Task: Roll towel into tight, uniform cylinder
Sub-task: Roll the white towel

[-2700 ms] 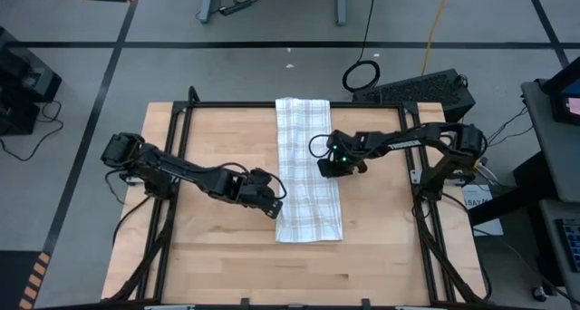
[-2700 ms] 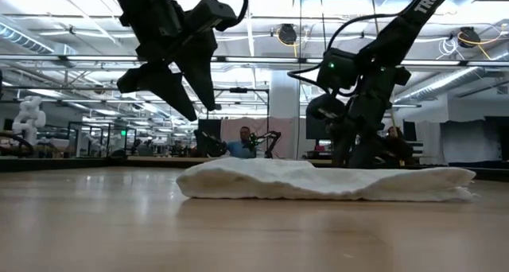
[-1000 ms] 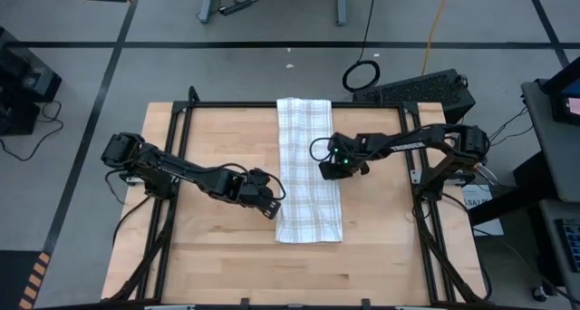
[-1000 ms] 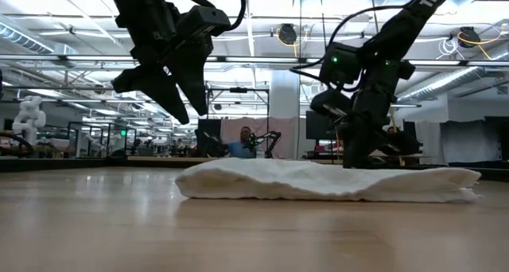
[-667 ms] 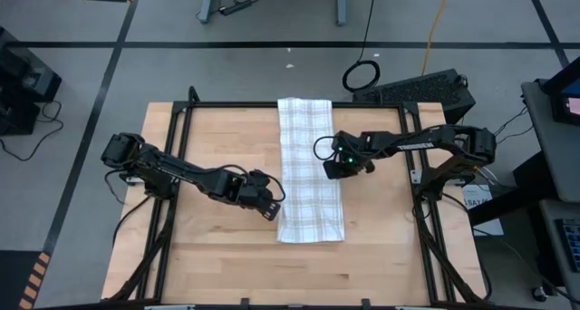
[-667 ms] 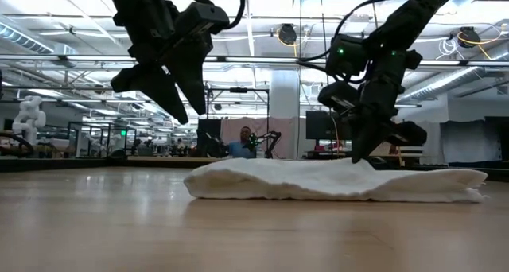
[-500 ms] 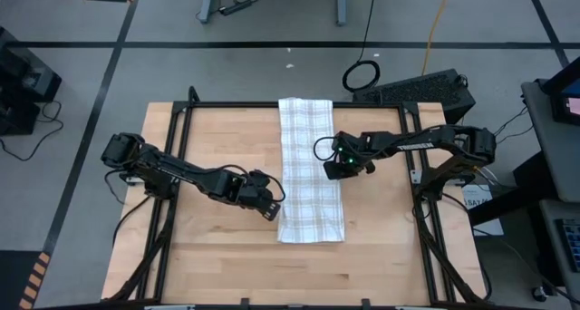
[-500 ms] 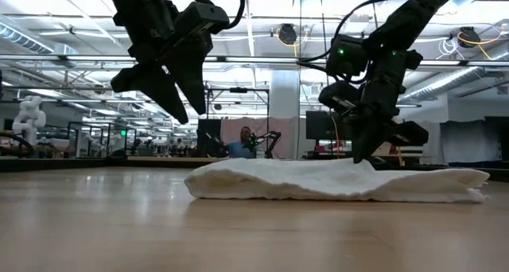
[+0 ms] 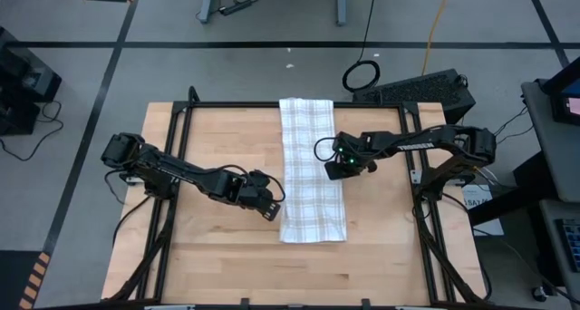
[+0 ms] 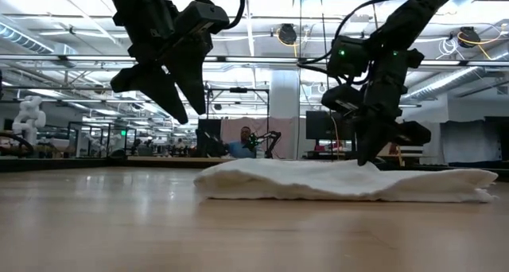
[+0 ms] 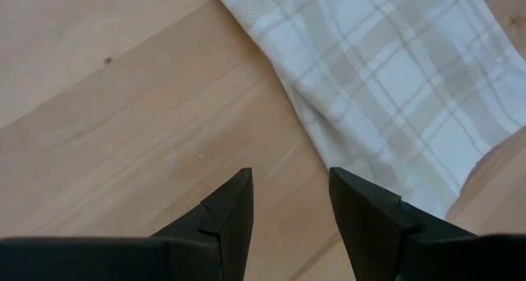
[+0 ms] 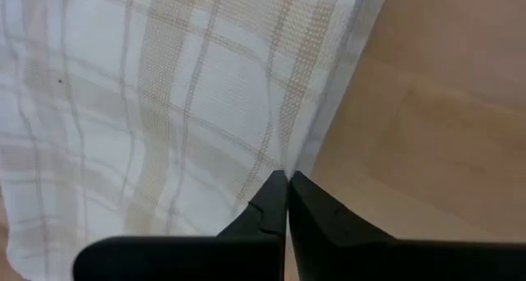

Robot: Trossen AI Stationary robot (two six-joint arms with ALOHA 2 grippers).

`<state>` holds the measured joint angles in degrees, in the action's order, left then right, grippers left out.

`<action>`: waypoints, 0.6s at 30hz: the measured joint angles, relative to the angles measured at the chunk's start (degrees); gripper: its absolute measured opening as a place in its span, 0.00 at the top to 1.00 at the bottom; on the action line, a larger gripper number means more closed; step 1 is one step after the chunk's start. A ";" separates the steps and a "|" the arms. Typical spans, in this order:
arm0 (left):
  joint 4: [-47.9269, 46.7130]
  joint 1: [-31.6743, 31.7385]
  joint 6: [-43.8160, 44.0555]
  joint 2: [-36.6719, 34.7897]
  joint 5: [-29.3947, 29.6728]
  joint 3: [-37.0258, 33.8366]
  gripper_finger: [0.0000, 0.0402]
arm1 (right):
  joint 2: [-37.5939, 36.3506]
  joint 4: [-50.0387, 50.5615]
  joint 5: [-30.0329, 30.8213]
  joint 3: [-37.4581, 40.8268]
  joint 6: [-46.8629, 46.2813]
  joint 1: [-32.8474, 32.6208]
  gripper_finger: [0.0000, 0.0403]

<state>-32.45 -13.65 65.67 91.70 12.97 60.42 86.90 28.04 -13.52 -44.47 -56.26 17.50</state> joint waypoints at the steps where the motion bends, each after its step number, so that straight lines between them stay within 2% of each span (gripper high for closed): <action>1: 0.00 0.00 0.00 0.00 -0.09 -0.02 0.59 | -0.48 0.66 0.01 0.00 0.15 -0.01 1.00; 10: 0.71 0.00 -0.59 0.10 0.81 -0.02 0.59 | -3.24 6.29 2.54 -0.04 1.45 0.01 1.00; 18: 6.67 0.00 -6.81 2.73 1.20 -0.02 0.59 | -3.13 6.62 6.56 -0.04 2.30 -0.03 0.99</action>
<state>-25.78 -13.65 58.86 94.43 14.17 60.40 83.77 34.66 -6.96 -44.51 -53.96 17.47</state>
